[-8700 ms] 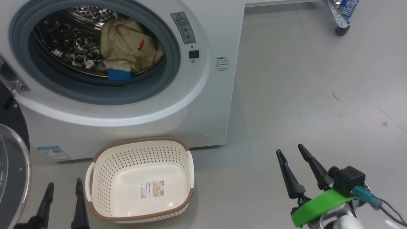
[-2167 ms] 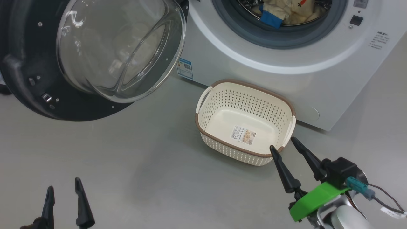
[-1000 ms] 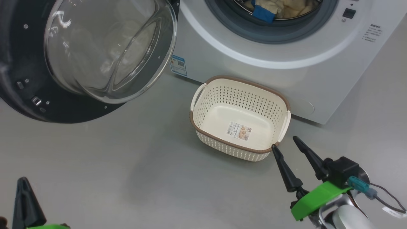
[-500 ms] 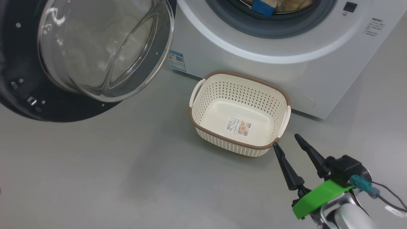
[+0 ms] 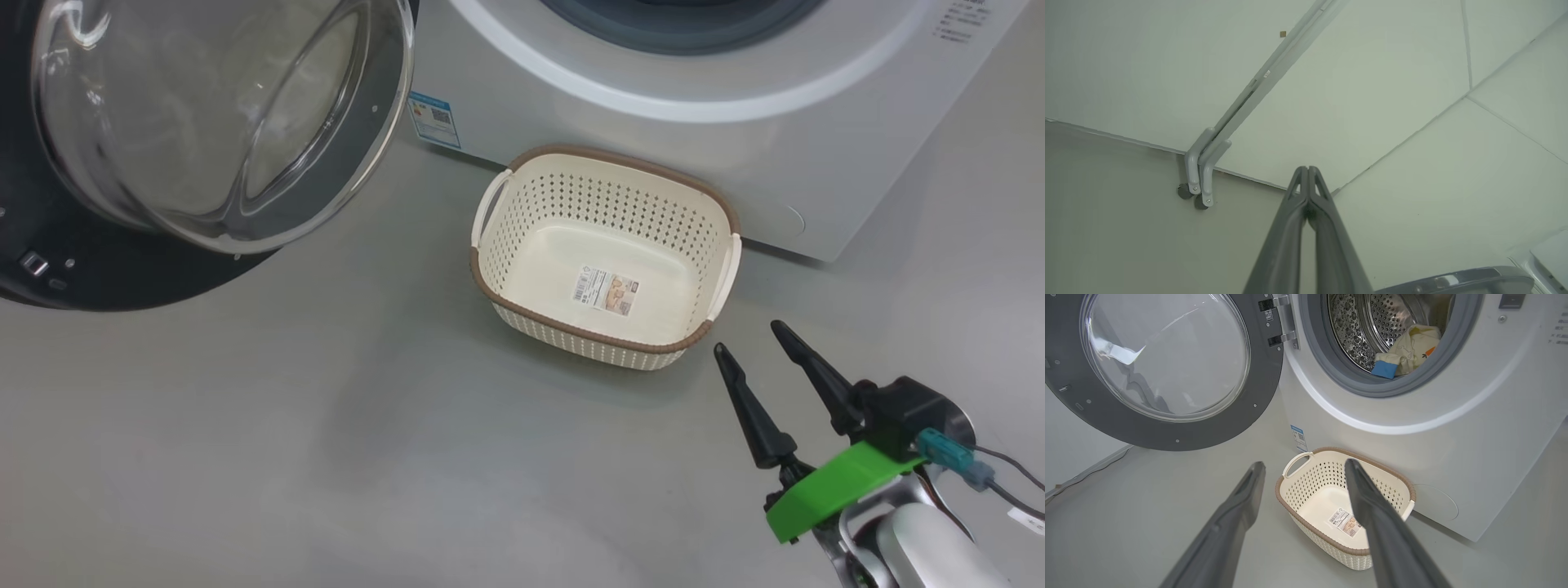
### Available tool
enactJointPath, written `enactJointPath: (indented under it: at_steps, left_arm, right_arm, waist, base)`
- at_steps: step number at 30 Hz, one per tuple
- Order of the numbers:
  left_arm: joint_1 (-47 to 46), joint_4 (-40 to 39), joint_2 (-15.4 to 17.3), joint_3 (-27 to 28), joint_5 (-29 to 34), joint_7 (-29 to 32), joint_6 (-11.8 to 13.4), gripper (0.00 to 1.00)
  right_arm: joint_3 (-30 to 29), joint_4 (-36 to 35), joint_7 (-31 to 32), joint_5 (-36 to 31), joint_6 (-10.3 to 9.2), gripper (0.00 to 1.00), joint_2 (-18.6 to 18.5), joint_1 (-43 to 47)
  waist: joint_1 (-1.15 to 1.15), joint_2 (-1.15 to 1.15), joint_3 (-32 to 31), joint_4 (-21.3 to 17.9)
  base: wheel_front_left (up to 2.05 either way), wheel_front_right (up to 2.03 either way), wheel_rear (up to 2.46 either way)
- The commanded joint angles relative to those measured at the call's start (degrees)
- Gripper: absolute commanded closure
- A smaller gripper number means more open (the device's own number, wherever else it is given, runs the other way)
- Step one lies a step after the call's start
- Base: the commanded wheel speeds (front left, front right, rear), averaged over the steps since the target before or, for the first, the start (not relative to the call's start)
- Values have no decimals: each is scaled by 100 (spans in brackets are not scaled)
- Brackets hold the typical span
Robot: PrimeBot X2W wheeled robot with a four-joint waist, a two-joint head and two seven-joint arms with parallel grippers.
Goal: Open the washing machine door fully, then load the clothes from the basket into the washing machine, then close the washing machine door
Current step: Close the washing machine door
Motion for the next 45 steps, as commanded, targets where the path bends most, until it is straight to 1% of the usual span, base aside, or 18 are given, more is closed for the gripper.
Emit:
enactJointPath:
  at_steps: [1,4,8,13,17,22,30,34,42,45]
  left_arm:
    - [-297,31,444,219,-135,118,-42,100]
    - [-557,431,512,313,-459,378,-151,100]
    - [-778,742,629,332,-806,806,-391,100]
    - [-992,1091,740,495,-1099,1002,-431,100]
    - [-1178,1244,657,693,-1502,1198,-516,100]
    - [-1196,1303,614,661,-1705,1524,-614,100]
    - [-1199,1448,528,609,-1834,1773,-645,100]
    - [-1248,1504,470,579,-1935,1971,-602,100]
    - [-1248,1453,429,539,-1998,2150,-597,100]
    - [-1223,1400,384,515,-2074,2326,-596,100]
  right_arm:
    - [57,-222,23,-31,-15,0,-107,-186]
    - [65,-285,80,-37,-15,0,-174,-201]
    - [96,-387,178,-49,-15,0,-275,-239]
    - [73,-529,309,-72,-15,0,-411,-238]
    - [52,-637,395,-77,-15,0,-487,-219]
    - [53,-772,502,-93,-15,0,-552,-230]
    - [19,-911,601,-101,-15,0,-623,-221]
    - [-3,-957,626,-116,-15,0,-628,-203]
    - [-25,-992,654,-135,-15,0,-611,-235]
    - [-22,-963,638,-133,-15,0,-602,-239]
  waist:
    - [0,0,65,-32]
    - [0,0,168,-76]
    - [0,0,303,-151]
    - [0,0,432,-205]
    - [0,0,507,-235]
    - [0,0,634,-283]
    - [0,0,741,-345]
    - [0,0,801,-365]
    - [0,0,871,-384]
    - [0,0,872,-370]
  base:
    - [0,0,0]
    - [0,0,0]
    - [0,0,0]
    - [0,0,0]
    - [0,0,0]
    - [0,0,0]
    - [0,0,0]
    - [0,0,0]
    - [0,0,0]
    - [0,0,0]
